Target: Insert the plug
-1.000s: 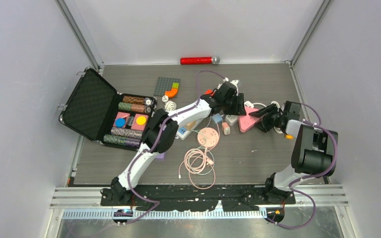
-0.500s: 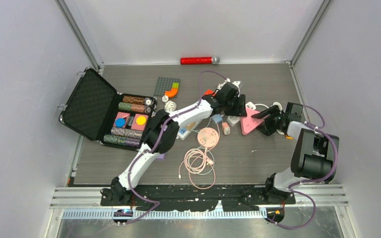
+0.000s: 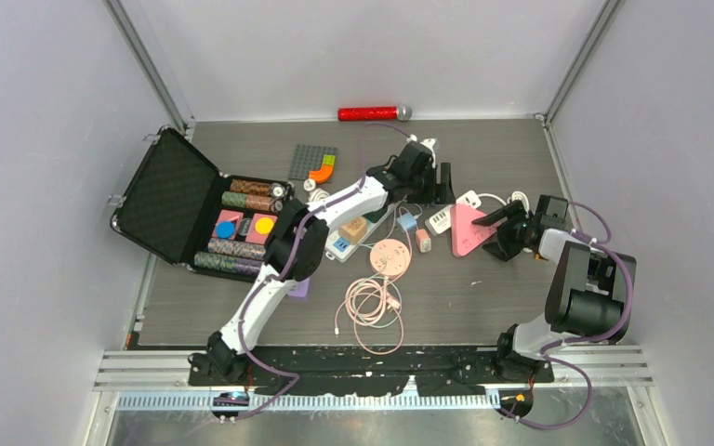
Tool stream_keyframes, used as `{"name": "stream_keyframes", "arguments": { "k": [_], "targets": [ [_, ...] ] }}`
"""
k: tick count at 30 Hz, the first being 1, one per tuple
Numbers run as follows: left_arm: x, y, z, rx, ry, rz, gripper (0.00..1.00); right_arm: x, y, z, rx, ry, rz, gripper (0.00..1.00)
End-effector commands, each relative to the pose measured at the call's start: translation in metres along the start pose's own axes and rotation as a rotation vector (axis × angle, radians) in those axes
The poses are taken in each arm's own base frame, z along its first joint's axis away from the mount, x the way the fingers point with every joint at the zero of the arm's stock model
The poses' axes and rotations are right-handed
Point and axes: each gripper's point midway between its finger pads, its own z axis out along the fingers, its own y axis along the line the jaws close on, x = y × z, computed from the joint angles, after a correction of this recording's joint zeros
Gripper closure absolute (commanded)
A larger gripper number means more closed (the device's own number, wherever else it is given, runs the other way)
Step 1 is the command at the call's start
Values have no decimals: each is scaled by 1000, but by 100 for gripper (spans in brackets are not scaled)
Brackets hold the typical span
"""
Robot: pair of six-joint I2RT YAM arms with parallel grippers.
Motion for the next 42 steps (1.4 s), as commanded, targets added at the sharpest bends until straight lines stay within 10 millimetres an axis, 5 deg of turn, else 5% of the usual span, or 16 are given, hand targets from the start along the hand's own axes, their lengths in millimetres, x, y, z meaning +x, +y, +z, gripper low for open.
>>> {"name": "stream_keyframes", "arguments": {
  "k": [1,12,22,35,42],
  "targets": [
    [-9,-4,3,33,-24,41,27,-1,-3,-1,15,-16,-43,22],
    [10,-19,14,160,52,9,26,8,19,0,-39,3,-137,10],
    [18,-24,17,211,69,-34,27,7,4,10,69,0,-102,13],
    [7,-33,20,260,11,-34,15,-2,18,-13,60,-68,-170,9],
    [9,-41,31,329,23,-137,16,-5,24,-29,74,-103,-174,13]
  ]
}}
